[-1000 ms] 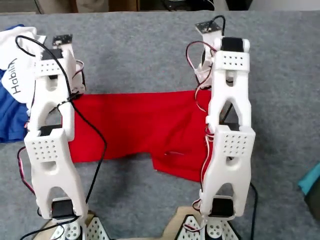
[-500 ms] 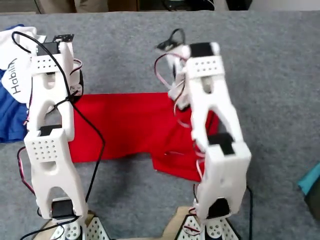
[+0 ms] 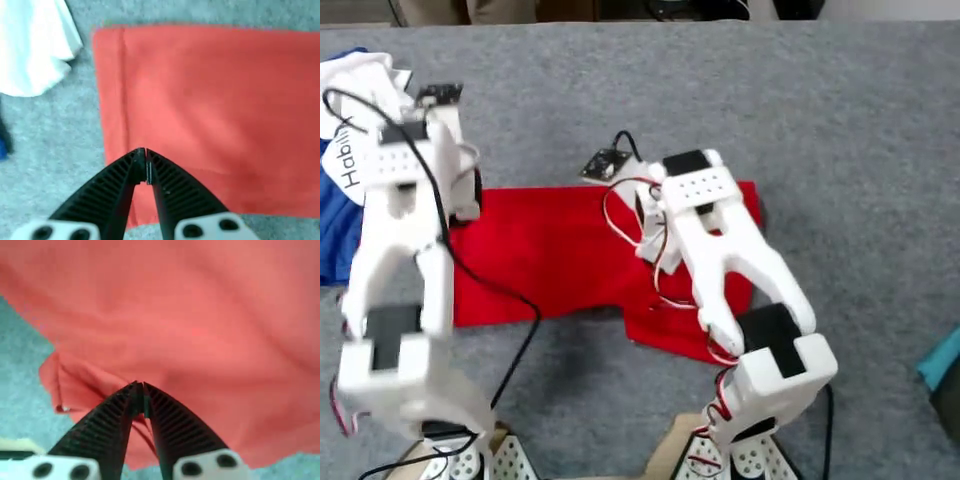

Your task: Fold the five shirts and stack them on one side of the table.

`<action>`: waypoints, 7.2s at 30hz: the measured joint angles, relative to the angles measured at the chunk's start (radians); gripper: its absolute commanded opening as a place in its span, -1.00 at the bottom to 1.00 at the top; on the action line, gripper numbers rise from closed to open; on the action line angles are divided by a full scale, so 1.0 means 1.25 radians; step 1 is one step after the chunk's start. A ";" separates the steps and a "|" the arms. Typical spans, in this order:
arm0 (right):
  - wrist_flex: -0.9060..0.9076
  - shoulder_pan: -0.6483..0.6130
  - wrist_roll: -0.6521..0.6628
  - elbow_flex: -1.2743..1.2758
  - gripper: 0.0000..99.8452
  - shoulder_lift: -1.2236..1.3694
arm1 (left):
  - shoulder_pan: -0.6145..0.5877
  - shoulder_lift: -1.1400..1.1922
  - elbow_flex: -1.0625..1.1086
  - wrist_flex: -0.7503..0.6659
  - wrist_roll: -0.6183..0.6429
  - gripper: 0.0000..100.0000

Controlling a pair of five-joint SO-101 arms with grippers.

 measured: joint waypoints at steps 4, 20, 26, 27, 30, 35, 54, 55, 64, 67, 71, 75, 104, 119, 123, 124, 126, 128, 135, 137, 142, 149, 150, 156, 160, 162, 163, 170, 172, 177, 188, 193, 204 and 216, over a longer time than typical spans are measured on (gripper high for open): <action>-0.037 0.000 0.000 0.000 -0.99 0.041 | 0.018 -0.168 0.302 -0.218 0.012 -0.96; -0.010 -0.088 -0.018 0.007 -0.99 0.126 | 0.018 -0.108 0.465 -0.441 0.047 -0.96; 0.015 -0.090 -0.021 0.007 -0.99 0.124 | 0.018 -0.101 0.463 -0.441 0.047 -0.96; 0.015 -0.090 -0.021 0.007 -0.99 0.117 | 0.018 -0.101 0.463 -0.441 0.042 -0.96; 0.026 -0.076 -0.021 0.007 -0.99 0.068 | 0.018 -0.101 0.463 -0.441 0.022 -0.96; 0.061 -0.066 -0.021 0.020 -0.99 -0.032 | 0.018 -0.101 0.463 -0.441 0.021 -0.96; -0.026 -0.068 -0.021 0.268 -0.99 -0.074 | 0.018 -0.101 0.463 -0.441 0.021 -0.96; -0.015 -0.068 -0.021 0.268 -0.99 -0.075 | 0.018 -0.101 0.463 -0.441 0.021 -0.96; 0.016 -0.135 0.009 0.329 -0.98 -0.183 | 0.018 -0.101 0.463 -0.441 0.015 -0.96; 0.015 -0.136 0.059 0.381 -0.97 -0.238 | 0.018 -0.101 0.463 -0.441 0.015 -0.96; -0.047 -0.136 0.114 0.485 -0.71 -0.308 | 0.018 -0.101 0.463 -0.441 0.015 -0.96; -0.140 -0.136 0.126 0.573 -0.57 -0.347 | 0.018 -0.101 0.463 -0.441 0.015 -0.96; -0.245 -0.124 0.106 0.527 -0.99 -0.233 | 0.018 -0.101 0.463 -0.441 0.015 -0.96; 0.039 -0.081 0.125 0.245 -0.99 -0.196 | 0.018 -0.101 0.463 -0.441 0.015 -0.96; 0.103 -0.081 0.162 0.152 -0.99 -0.188 | 0.018 -0.101 0.463 -0.441 0.015 -0.96; 0.115 -0.081 0.172 0.131 -0.99 -0.177 | 0.018 -0.101 0.463 -0.441 0.015 -0.96; 0.146 -0.081 0.199 0.087 -0.99 -0.146 | 0.018 -0.101 0.463 -0.441 0.015 -0.96; 0.173 -0.081 0.228 0.042 -0.99 -0.101 | 0.018 -0.101 0.463 -0.441 0.015 -0.96; 0.230 -0.026 0.306 -0.157 -0.99 0.068 | 0.018 -0.101 0.463 -0.441 0.015 -0.96; 0.258 -0.016 0.323 -0.227 -0.99 0.112 | 0.018 -0.101 0.463 -0.441 0.015 -0.96; 0.308 -0.017 0.356 -0.382 -0.99 0.210 | 0.018 -0.101 0.463 -0.441 0.015 -0.96; 0.329 -0.017 0.392 -0.523 -0.99 0.320 | 0.018 -0.101 0.463 -0.441 0.015 -0.96; 0.330 -0.017 0.398 -0.539 -0.99 0.333 | 0.018 -0.101 0.463 -0.441 0.015 -0.96; 0.330 -0.020 0.490 -0.615 -0.99 0.385 | 0.018 -0.101 0.463 -0.441 0.015 -0.96; 0.330 -0.021 0.543 -0.667 -0.99 0.410 | 0.018 -0.101 0.463 -0.441 0.015 -0.96; 0.330 -0.023 0.561 -0.696 -0.99 0.428 | 0.018 -0.101 0.463 -0.441 0.015 -0.96; 0.330 -0.023 0.567 -0.708 -0.99 0.437 | 0.018 -0.101 0.463 -0.441 0.015 -0.96; 0.331 -0.022 0.578 -0.770 -0.59 0.470 | 0.018 -0.101 0.463 -0.441 0.015 -0.96; 0.331 -0.022 0.578 -0.788 -0.49 0.470 | 0.018 -0.101 0.463 -0.441 0.015 -0.96; 0.344 -0.022 0.557 -0.857 -0.54 0.470 | 0.018 -0.101 0.463 -0.441 0.015 -0.96; 0.344 -0.038 0.463 -0.738 -0.99 0.358 | 0.018 -0.101 0.463 -0.441 0.015 -0.96; 0.341 -0.077 0.462 -0.592 -0.99 0.266 | 0.018 -0.101 0.463 -0.441 0.015 -0.96; 0.134 -0.095 0.435 -0.437 -0.99 0.304 | 0.018 -0.101 0.463 -0.441 0.015 -0.96; 0.177 -0.095 0.428 -0.496 -0.99 0.324 | 0.018 -0.101 0.460 -0.438 0.015 -0.96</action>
